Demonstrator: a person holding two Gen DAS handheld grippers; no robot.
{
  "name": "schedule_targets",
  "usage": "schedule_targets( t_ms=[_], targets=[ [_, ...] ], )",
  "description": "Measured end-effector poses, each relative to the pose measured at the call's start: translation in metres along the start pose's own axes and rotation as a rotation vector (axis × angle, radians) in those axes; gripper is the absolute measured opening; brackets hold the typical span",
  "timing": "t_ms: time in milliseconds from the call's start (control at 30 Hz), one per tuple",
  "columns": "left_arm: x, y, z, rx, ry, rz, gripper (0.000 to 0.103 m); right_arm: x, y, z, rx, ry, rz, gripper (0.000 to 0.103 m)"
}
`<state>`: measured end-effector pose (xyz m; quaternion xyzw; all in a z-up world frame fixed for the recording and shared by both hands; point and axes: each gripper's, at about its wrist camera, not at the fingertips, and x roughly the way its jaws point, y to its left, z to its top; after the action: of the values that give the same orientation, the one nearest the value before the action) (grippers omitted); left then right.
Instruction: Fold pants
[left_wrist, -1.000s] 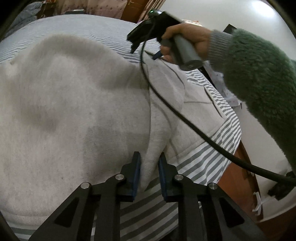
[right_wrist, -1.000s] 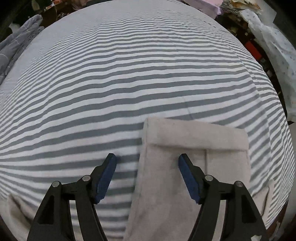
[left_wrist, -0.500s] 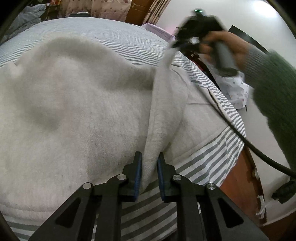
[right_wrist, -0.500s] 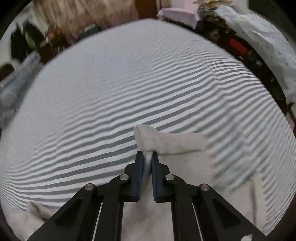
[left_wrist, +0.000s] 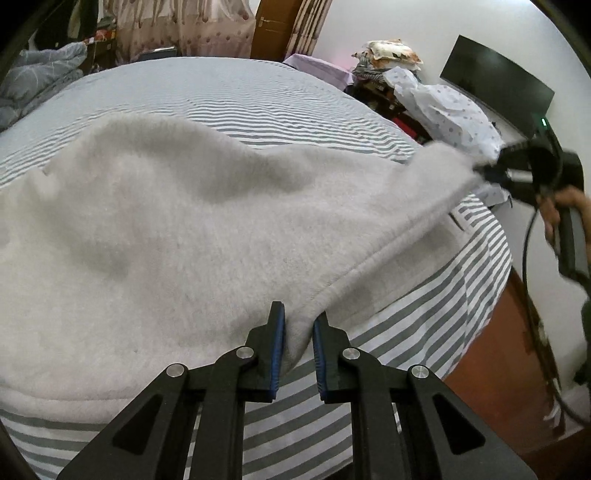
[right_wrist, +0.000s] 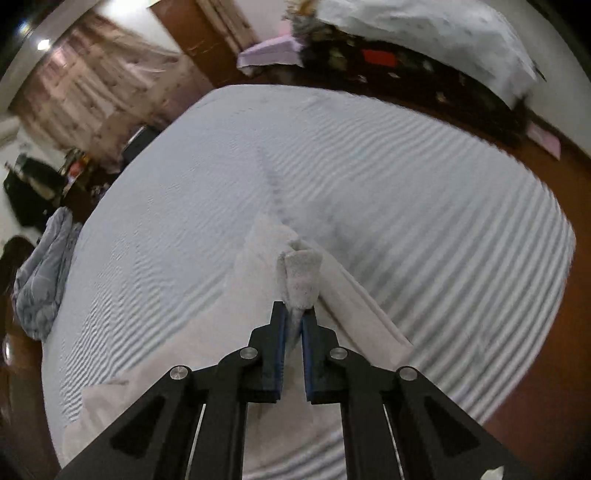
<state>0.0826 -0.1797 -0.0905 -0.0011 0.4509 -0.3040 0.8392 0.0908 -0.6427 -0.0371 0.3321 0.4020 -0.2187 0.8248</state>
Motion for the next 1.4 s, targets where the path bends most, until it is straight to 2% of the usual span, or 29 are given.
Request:
schedule_targets(
  t_ms=[167, 400, 467, 533, 700, 800, 933, 1000, 1133, 1233, 1400],
  targets=[
    [-0.001, -0.008, 0.001, 0.035, 0.006, 0.036, 0.014, 0.014, -0.043, -0.027, 0.106, 0.035, 0.013, 0.006],
    [0.007, -0.016, -0.003, 0.091, 0.03, 0.069, 0.014, 0.031, -0.074, -0.051, 0.173, 0.062, 0.005, 0.008],
    [0.009, -0.016, -0.005, 0.102, 0.034, 0.075, 0.014, 0.036, -0.075, -0.056, 0.172, 0.077, 0.001, 0.012],
    [0.01, -0.015, -0.005, 0.108, 0.04, 0.083, 0.015, 0.035, -0.078, -0.058, 0.163, 0.069, -0.023, 0.026],
    [0.007, -0.012, -0.005, 0.11, 0.063, 0.078, 0.019, 0.025, -0.088, -0.055, 0.172, 0.04, -0.034, 0.04],
    [-0.005, -0.007, -0.004, 0.101, 0.084, 0.047, 0.026, 0.013, -0.089, -0.057, 0.175, 0.024, -0.034, 0.041],
    [-0.034, 0.011, -0.004, 0.048, 0.075, 0.001, 0.027, -0.005, -0.085, -0.057, 0.164, 0.015, -0.037, 0.04],
    [-0.048, 0.028, -0.001, -0.017, 0.051, 0.004, 0.027, -0.018, -0.076, -0.053, 0.129, -0.003, -0.045, 0.04],
    [-0.071, 0.075, 0.011, -0.186, -0.015, 0.04, 0.027, -0.042, -0.031, -0.041, -0.005, -0.04, -0.022, 0.041],
    [-0.083, 0.107, 0.027, -0.255, -0.076, 0.08, 0.027, -0.041, 0.015, -0.039, -0.109, -0.001, 0.043, 0.041],
    [-0.079, 0.146, 0.057, -0.308, -0.13, 0.123, 0.027, -0.005, 0.128, -0.055, -0.324, 0.156, 0.165, 0.041]
  ],
)
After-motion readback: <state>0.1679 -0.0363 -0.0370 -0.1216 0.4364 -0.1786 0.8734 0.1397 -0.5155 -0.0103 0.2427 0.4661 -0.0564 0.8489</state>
